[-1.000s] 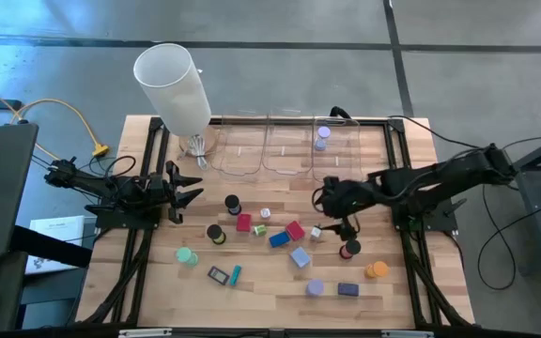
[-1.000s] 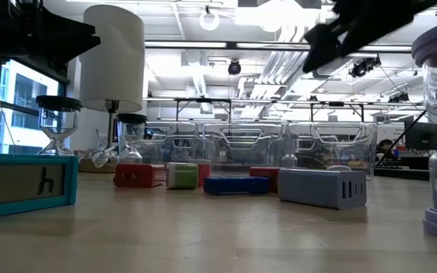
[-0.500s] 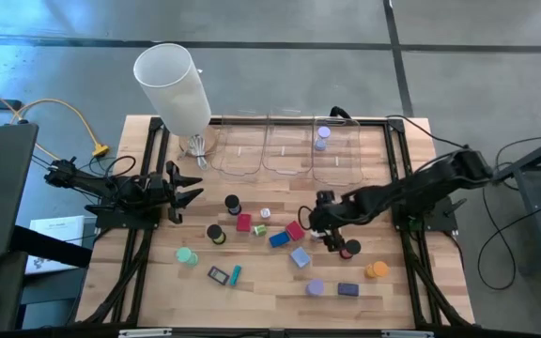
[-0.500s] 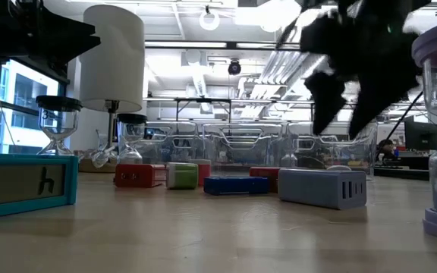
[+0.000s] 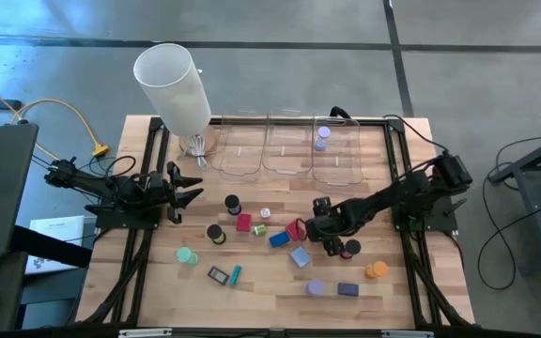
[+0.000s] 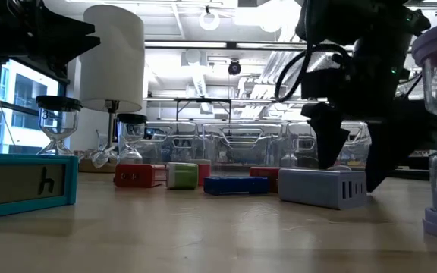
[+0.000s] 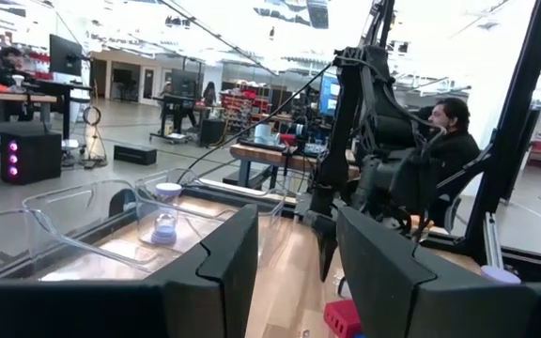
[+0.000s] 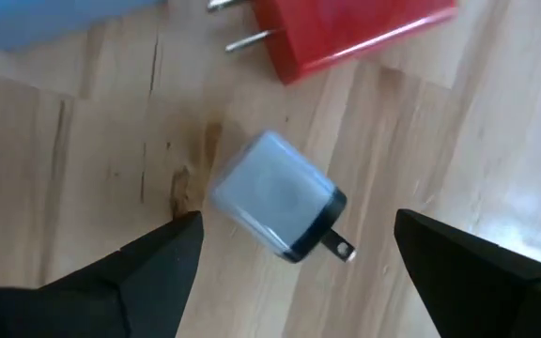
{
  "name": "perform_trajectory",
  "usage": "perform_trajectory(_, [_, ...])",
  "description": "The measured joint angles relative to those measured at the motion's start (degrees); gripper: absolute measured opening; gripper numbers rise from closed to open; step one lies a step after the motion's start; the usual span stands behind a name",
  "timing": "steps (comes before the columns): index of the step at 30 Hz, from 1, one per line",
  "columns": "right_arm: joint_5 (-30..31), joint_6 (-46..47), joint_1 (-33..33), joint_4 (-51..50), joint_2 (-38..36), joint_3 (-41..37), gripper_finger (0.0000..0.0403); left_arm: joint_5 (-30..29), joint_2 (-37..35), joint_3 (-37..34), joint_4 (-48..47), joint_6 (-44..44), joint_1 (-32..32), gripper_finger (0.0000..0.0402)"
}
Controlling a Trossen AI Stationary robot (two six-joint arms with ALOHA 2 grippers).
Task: Pick & Place Office items
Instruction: Put the white charger adapter into the left transparent bin
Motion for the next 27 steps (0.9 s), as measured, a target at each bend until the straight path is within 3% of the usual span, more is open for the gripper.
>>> perform_trajectory(6, [0.55, -7.07, 1.12, 1.27, 0.72, 0.13, 0.0338, -0.02, 0.01, 0.02, -0.24, -0.58, 0.00, 0.0143])
perform_trajectory(10, [0.63, -10.15, 1.39, 1.32, 0.79, 0.13, 0.0315, -0.02, 0.01, 0.01, -0.44, -0.58, 0.00, 0.0143])
perform_trajectory(24, [-0.23, -10.31, 1.36, 0.13, 0.90, 0.04, 0.0133, -0.15, 0.01, 0.01, -0.42, -0.69, 0.00, 0.0143])
perform_trajectory(27, [0.14, -10.29, 1.31, 0.24, 0.90, 0.04, 0.0120, -0.15, 0.01, 0.02, -0.42, -0.82, 0.00, 0.0143])
